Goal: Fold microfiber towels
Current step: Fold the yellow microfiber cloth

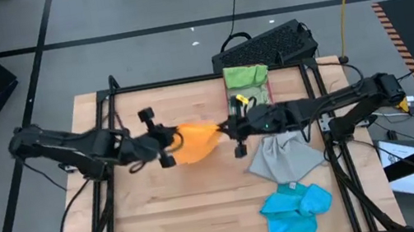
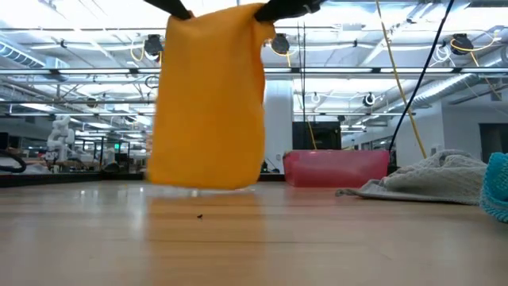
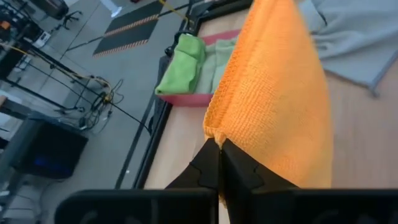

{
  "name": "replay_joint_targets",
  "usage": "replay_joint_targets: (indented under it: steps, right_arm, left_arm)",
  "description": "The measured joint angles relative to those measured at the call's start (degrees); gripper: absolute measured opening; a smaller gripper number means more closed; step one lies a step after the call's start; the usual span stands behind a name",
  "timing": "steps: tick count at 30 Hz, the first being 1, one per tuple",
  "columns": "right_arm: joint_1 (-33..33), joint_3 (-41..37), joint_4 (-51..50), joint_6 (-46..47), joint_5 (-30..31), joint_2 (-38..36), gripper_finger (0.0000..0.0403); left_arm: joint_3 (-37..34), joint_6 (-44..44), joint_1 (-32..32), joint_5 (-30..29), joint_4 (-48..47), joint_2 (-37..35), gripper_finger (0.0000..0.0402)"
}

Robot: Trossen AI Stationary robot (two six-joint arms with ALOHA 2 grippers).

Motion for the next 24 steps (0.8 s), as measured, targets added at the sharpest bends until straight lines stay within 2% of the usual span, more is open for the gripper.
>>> replay_joint_targets:
  steps: [4,9,12,16,19,24]
  right_arm:
    - [-0.36,0.66,-1.06,0.34,-0.06,-0.02,0.0001]
    - [2.94,0.64,-4.71,4.22,-0.24,0.24,0.0]
    - [5.46,0.64,-6.95,8.18,-0.31,0.24,0.0]
    - [8.0,-1.62,-7.05,18.2,-7.1,0.24,0.0]
    - [10.17,-6.33,-1.14,22.17,-11.77,0.24,0.0001]
    - [13.33,-15.38,10.03,28.76,-13.5,0.57,0.0001]
  left_arm:
    - [0.0,-2.08,-0.04,1.97,-0.44,-2.37,0.0007]
    - [-0.5,-8.21,-2.98,6.09,-2.83,-2.73,0.0009]
    - [-3.51,-12.95,-4.96,9.42,0.01,-2.28,0.0011]
    - [-9.8,-18.36,-9.95,12.54,8.36,-1.92,0.0004]
    - [-15.3,-20.26,-14.23,12.59,18.61,-1.56,0.001]
    - [-22.31,-24.07,-20.53,10.38,33.38,0.81,0.0004]
